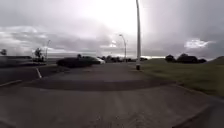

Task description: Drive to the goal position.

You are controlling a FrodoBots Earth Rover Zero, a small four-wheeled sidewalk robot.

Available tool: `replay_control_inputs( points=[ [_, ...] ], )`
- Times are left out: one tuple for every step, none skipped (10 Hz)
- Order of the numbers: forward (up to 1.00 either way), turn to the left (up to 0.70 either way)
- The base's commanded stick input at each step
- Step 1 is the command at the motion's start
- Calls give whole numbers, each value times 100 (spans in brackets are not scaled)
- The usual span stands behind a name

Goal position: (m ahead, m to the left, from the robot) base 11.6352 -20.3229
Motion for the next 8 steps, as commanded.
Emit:
replay_control_inputs(
  points=[
    [100,0],
    [100,0],
    [100,0],
    [100,0],
    [100,0],
    [100,0],
    [100,0],
    [100,0]
  ],
)
